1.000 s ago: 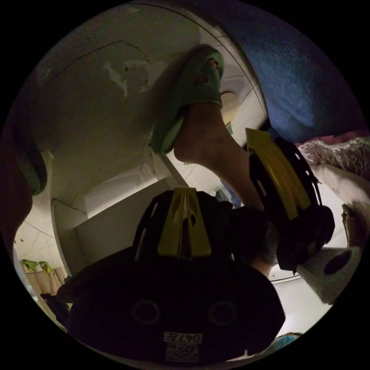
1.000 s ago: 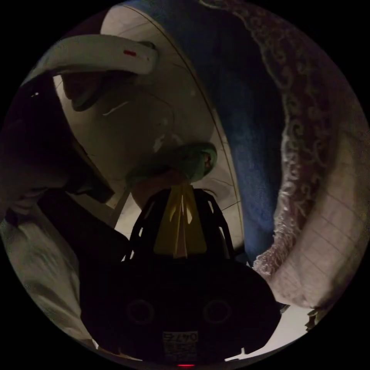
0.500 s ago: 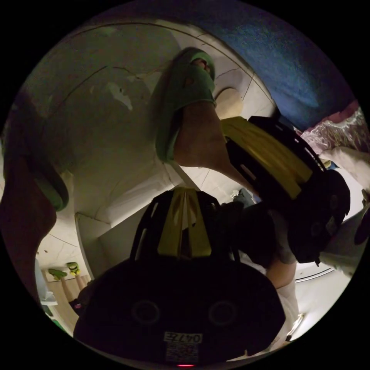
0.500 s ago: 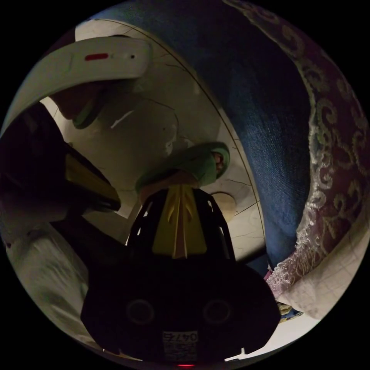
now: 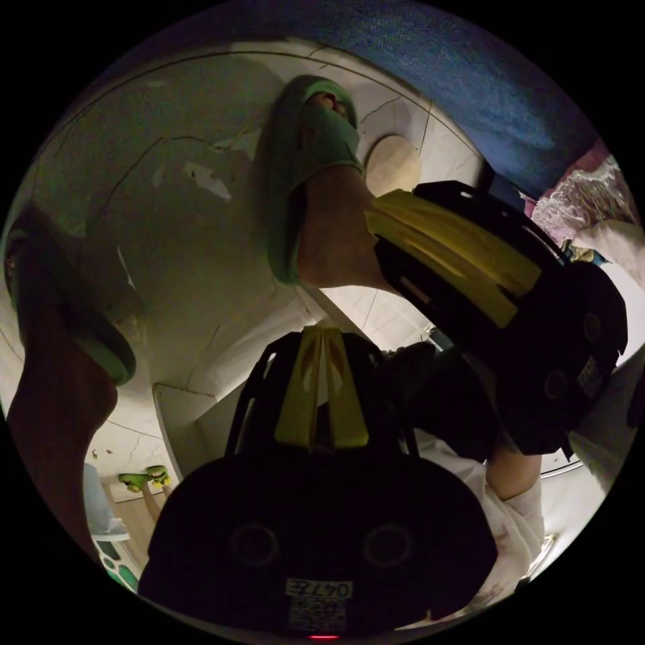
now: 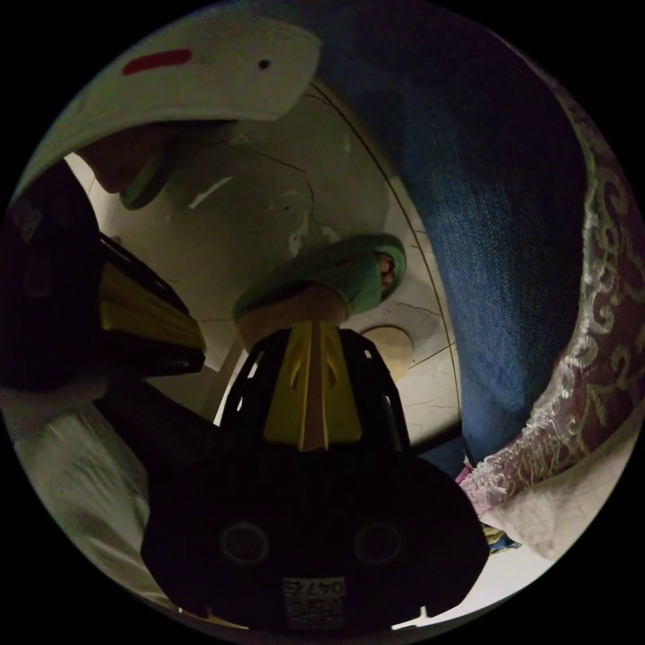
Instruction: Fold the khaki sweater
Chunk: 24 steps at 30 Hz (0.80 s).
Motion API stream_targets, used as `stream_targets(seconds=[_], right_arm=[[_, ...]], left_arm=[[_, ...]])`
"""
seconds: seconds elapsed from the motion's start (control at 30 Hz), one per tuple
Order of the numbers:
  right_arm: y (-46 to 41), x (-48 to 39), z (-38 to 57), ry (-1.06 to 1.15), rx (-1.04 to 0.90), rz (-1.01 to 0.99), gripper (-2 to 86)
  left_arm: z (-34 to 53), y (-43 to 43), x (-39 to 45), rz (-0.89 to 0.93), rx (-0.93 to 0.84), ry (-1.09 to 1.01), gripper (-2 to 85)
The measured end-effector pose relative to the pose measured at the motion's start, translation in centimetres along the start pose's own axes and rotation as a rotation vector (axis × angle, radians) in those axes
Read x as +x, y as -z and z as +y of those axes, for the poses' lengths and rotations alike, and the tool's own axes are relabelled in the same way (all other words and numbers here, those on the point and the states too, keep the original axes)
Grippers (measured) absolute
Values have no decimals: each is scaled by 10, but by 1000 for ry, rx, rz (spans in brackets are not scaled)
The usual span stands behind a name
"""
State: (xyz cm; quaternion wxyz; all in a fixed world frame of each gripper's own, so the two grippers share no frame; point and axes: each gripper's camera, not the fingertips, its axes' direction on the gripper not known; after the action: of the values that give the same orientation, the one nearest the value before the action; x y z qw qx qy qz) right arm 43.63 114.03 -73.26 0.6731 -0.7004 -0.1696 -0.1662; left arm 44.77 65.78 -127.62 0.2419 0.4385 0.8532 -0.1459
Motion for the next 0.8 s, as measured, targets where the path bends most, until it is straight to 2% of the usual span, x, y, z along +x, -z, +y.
stream_targets(seconds=[0.4, 0.8], right_arm=[[-21, -1, 13, -10, -3, -6, 0], [-30, -4, 12, -6, -31, -16, -4]], left_arm=[[34, -20, 64, -80, 13, -60, -10], [40, -24, 90, -95, 23, -68, -10]])
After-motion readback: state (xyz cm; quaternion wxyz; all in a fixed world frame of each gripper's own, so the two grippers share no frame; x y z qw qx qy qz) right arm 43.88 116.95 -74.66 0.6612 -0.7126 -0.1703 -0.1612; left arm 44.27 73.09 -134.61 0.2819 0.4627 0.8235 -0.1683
